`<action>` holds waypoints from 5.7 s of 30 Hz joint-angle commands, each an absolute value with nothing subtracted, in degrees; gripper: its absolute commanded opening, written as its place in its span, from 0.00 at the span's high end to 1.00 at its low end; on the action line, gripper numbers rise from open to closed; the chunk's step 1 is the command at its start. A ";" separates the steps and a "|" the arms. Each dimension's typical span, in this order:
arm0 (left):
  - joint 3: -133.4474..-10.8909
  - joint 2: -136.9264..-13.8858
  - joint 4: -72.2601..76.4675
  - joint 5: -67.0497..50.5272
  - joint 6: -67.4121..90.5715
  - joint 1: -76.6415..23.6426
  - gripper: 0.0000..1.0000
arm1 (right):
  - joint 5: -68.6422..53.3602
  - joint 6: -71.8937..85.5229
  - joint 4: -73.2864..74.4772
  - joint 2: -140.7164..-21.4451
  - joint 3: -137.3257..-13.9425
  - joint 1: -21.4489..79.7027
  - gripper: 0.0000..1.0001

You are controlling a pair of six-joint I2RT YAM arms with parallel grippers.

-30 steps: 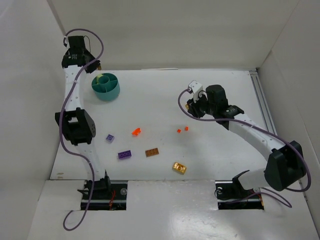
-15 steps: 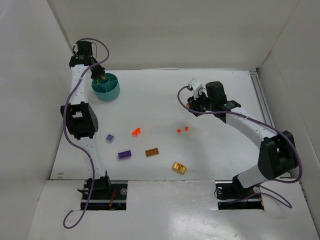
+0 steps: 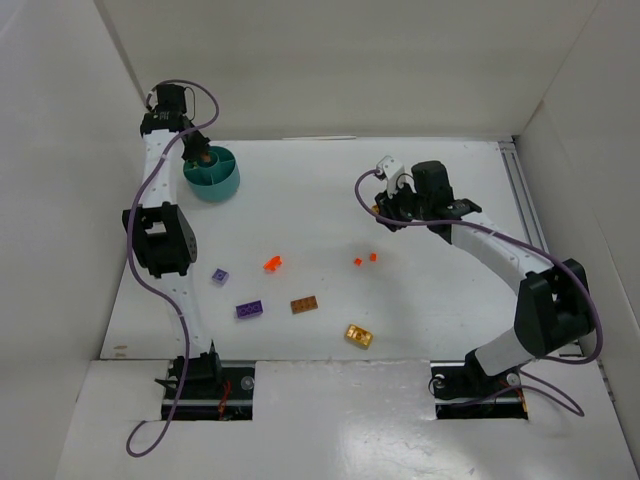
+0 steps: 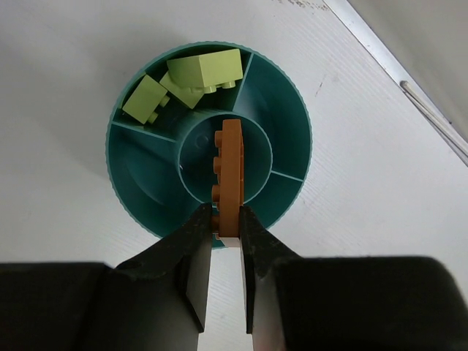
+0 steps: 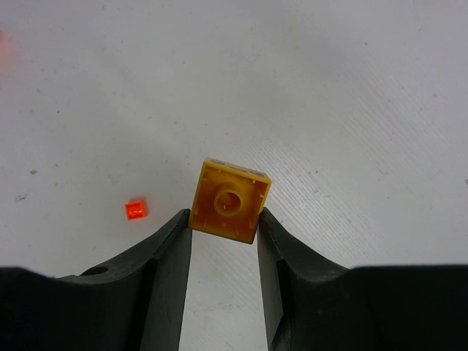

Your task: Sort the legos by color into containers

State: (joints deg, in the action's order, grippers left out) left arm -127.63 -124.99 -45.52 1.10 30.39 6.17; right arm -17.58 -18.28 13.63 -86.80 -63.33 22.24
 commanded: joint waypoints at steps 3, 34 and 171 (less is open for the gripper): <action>-126.91 -122.52 -44.82 1.32 30.41 6.33 0.76 | -18.81 -19.25 12.83 -86.40 -66.01 21.97 0.93; -75.62 -78.94 -6.88 -34.44 20.12 -24.24 0.12 | -32.78 -38.94 4.04 -69.44 -57.84 37.70 0.92; -104.94 -114.08 -29.36 5.62 31.55 6.86 0.65 | -8.44 -21.88 7.56 -74.45 -61.18 18.90 0.00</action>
State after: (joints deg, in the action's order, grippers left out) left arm -103.66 -115.98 -29.06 5.39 32.21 6.83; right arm -7.38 -22.63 8.56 -75.79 -59.13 19.16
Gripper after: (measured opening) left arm 0.347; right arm 0.994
